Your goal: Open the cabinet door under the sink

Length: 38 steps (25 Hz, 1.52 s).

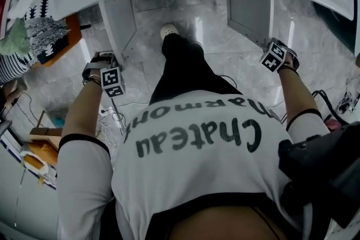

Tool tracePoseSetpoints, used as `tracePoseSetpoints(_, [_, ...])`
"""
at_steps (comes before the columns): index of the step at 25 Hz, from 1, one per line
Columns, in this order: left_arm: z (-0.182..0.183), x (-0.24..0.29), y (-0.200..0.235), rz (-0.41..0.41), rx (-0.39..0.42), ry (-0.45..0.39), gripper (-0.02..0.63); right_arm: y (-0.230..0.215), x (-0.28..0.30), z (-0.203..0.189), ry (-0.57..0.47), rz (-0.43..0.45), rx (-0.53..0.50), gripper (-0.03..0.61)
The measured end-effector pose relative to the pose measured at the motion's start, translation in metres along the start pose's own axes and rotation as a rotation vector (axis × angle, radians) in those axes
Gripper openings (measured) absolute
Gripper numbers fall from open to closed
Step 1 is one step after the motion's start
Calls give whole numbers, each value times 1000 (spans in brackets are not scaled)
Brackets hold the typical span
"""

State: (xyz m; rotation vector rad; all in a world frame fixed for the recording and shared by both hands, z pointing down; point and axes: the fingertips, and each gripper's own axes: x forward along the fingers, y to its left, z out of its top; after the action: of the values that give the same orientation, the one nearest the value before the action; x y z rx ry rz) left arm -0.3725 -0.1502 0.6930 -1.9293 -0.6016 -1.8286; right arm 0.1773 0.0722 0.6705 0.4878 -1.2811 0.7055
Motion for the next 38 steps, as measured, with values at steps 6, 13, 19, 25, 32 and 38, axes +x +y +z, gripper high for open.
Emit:
tracePoseSetpoints(6, [1, -4, 2, 18, -192, 24, 52, -3, 1, -13, 63, -36, 126, 31])
tracePoseSetpoints(13, [-17, -6, -1, 36, -256, 72, 52, -12, -6, -18, 84, -75, 161, 31])
tracePoseSetpoints(19, [-15, -20, -1, 34, -321, 59, 46, -19, -16, -34, 82, -100, 276, 31])
tracePoseSetpoints(25, [-22, -40, 3, 94, -451, 74, 23, -24, -25, -41, 9, -109, 469, 31])
tracePoseSetpoints(32, [-41, -73, 34, 288, -759, 68, 17, -32, -36, -39, -46, -165, 441, 31])
tracePoseSetpoints(38, [-36, -111, 63, 496, -1084, -53, 8, -45, -61, -49, -151, -209, 708, 11])
